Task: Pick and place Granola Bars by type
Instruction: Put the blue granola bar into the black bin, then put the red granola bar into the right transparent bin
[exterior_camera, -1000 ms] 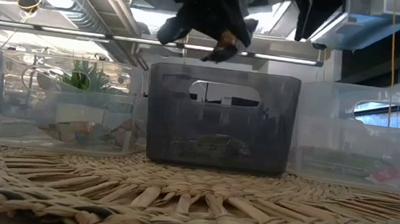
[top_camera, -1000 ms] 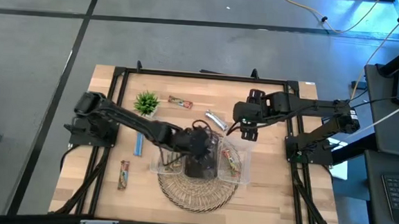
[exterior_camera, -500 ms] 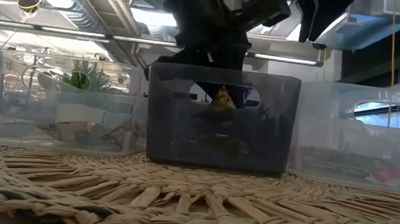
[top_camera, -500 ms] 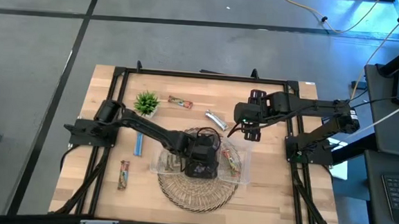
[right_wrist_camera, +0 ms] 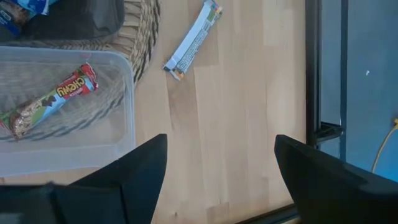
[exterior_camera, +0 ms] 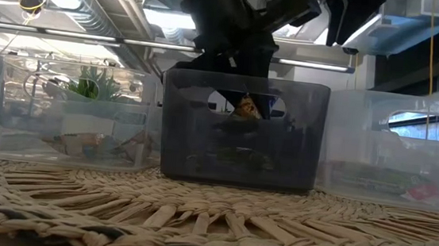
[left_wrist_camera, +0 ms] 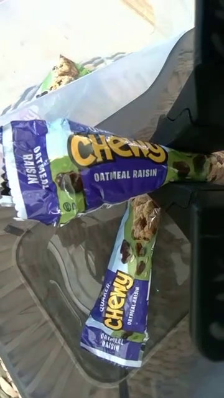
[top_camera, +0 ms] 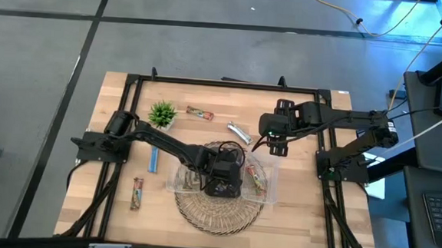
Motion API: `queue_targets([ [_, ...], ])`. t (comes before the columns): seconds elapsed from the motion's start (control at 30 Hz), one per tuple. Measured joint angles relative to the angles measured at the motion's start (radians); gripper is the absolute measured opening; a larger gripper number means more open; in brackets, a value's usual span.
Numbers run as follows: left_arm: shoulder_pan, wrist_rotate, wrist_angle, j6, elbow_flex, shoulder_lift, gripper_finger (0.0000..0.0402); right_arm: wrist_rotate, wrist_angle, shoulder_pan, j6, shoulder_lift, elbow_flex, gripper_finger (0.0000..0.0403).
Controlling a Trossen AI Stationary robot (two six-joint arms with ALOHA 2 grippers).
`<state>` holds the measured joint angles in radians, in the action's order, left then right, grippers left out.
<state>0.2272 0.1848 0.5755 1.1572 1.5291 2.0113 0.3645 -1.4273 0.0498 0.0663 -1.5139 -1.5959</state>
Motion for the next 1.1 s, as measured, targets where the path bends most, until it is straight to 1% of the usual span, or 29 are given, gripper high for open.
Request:
queue_targets([
  [0.13, 0.0, 0.0, 0.0, 0.0, 0.0, 0.0, 0.0048, 0.0, 0.006, 0.0, 0.0, 0.0, 0.0, 0.0297],
  [0.27, 0.0, 0.002, 0.0, 0.021, 0.0, 0.0, 0.0058, 0.0, 0.016, 0.0, 0.0, 0.0, 0.0, 0.0297],
  [0.53, 0.0, 0.002, 0.005, 0.005, 0.0, -0.001, 0.0106, 0.0, 0.022, 0.0, 0.0, 0.0, 0.0, 0.0297],
  [0.6, -0.002, -0.014, 0.015, -0.007, 0.0, -0.005, 0.0117, 0.0, 0.022, 0.0, 0.0, 0.0, 0.0, 0.0297],
  [0.7, -0.003, -0.033, 0.082, 0.0, 0.0, -0.046, 0.0127, 0.0, 0.022, 0.0, -0.01, 0.0, 0.0, 0.0297],
  [0.9, 0.015, 0.043, 0.318, 0.085, 0.0, -0.169, 0.0132, 0.0, 0.024, 0.0, -0.022, 0.0, 0.0, 0.0297],
  [1.1, 0.1, 0.106, 0.544, 0.216, 0.0, -0.276, 0.013, 0.0, 0.024, 0.0, -0.026, 0.0, 0.0, 0.0297],
])
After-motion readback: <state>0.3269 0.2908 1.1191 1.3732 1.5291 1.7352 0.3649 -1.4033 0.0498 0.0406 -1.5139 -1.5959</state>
